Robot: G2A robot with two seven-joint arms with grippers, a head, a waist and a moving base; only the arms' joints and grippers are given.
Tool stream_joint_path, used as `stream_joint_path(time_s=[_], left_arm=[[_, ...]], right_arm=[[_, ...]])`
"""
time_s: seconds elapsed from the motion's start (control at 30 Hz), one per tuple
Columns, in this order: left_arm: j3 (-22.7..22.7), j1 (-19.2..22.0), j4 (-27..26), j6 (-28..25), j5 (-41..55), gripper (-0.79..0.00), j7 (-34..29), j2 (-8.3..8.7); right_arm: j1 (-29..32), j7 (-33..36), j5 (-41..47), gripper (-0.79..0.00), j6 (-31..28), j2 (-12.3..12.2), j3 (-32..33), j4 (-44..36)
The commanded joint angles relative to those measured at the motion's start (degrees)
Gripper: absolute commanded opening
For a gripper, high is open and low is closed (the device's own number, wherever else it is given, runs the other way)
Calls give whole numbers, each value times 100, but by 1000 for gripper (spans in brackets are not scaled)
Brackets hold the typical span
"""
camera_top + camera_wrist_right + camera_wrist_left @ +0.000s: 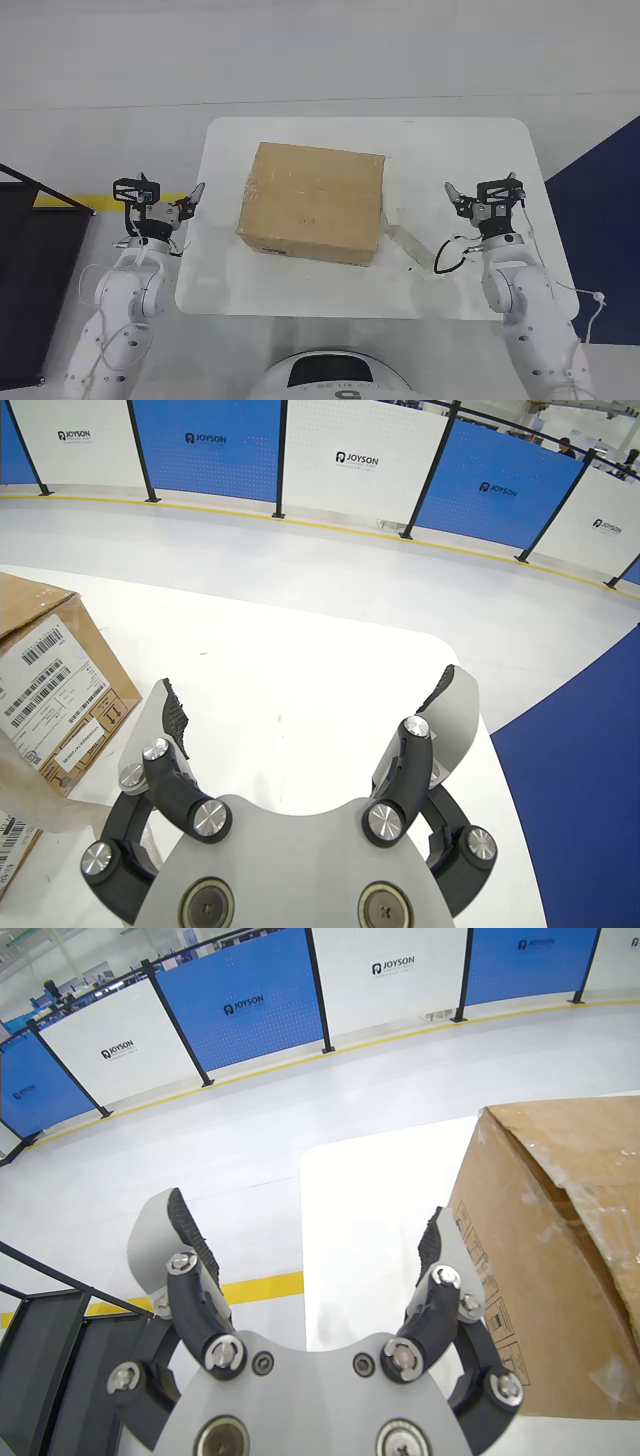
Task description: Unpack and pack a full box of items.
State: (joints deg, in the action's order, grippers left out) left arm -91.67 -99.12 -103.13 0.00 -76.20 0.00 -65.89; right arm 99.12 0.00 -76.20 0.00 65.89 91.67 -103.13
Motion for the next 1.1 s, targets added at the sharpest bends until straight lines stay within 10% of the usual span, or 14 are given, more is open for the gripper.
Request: stream_joint_path(time_s=[0.0, 1.07], left_arm=[[0, 0, 0, 0, 0, 0, 0, 0], [0, 0, 0, 0, 0, 0, 0, 0]], right_arm=[[0, 0, 0, 0, 0, 0, 0, 0], [-614, 520, -990, 0, -658, 46, -976, 202]])
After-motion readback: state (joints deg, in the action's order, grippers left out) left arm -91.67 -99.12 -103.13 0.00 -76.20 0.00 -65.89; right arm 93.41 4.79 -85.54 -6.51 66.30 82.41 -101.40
